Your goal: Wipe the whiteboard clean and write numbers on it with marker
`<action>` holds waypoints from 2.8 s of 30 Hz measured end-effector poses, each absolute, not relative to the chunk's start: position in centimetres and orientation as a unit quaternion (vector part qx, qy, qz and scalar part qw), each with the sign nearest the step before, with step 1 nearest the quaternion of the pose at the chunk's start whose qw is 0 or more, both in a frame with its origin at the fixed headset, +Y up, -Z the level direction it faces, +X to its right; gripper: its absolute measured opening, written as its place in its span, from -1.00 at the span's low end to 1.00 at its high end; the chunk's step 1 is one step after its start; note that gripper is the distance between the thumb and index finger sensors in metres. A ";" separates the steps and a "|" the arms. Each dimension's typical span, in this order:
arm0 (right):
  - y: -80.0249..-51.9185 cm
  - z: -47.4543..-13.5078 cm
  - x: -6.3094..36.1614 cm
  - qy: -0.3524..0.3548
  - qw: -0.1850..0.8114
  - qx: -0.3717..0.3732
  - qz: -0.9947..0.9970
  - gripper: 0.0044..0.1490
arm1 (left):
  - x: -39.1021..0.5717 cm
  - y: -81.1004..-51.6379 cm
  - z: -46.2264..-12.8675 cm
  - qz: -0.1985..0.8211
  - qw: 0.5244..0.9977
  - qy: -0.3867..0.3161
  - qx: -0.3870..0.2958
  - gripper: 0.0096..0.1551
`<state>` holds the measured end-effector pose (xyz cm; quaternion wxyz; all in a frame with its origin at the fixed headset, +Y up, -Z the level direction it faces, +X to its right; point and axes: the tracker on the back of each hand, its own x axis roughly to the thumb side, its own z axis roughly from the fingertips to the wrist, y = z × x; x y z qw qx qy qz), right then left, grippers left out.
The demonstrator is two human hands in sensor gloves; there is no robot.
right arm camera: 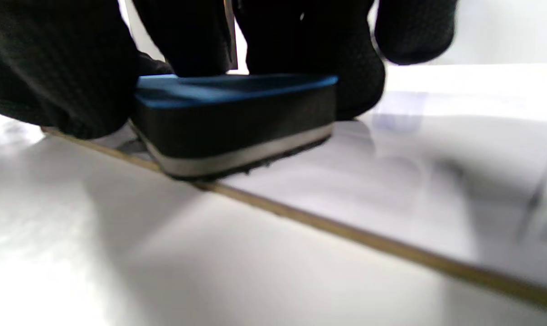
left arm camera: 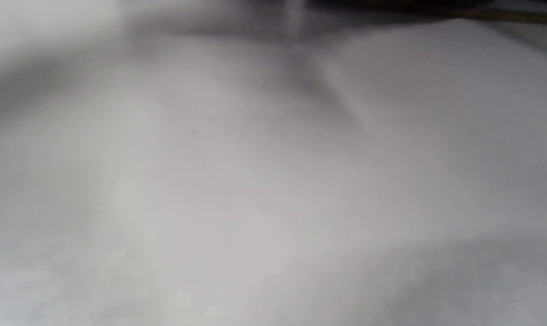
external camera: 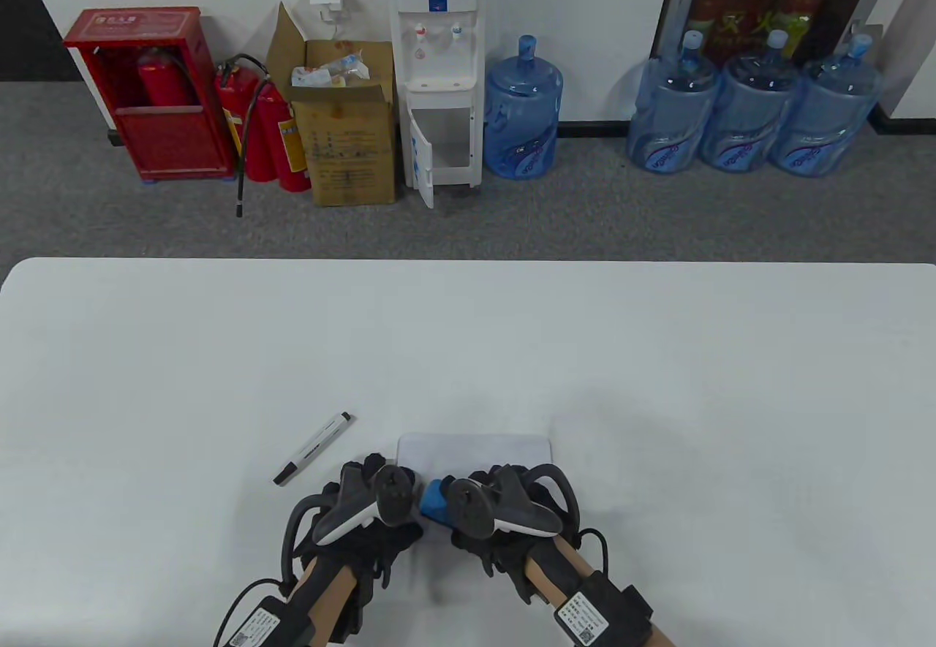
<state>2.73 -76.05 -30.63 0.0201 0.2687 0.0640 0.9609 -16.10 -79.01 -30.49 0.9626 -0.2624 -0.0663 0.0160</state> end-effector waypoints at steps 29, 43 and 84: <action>-75.9 -34.9 22.8 0.027 0.052 -0.169 0.984 -0.04 | -16.1 -79.1 -30.5 0.019 0.962 -0.066 -0.265 -0.07; -74.1 -33.9 21.2 -0.001 0.093 -0.108 0.990 -0.03 | -16.2 -79.1 -30.4 0.020 0.962 -0.067 -0.265 -0.07; -75.0 -30.4 20.2 -0.025 0.114 0.020 0.993 -0.06 | -27.0 -75.3 -35.1 -0.068 0.972 0.152 -0.165 -0.11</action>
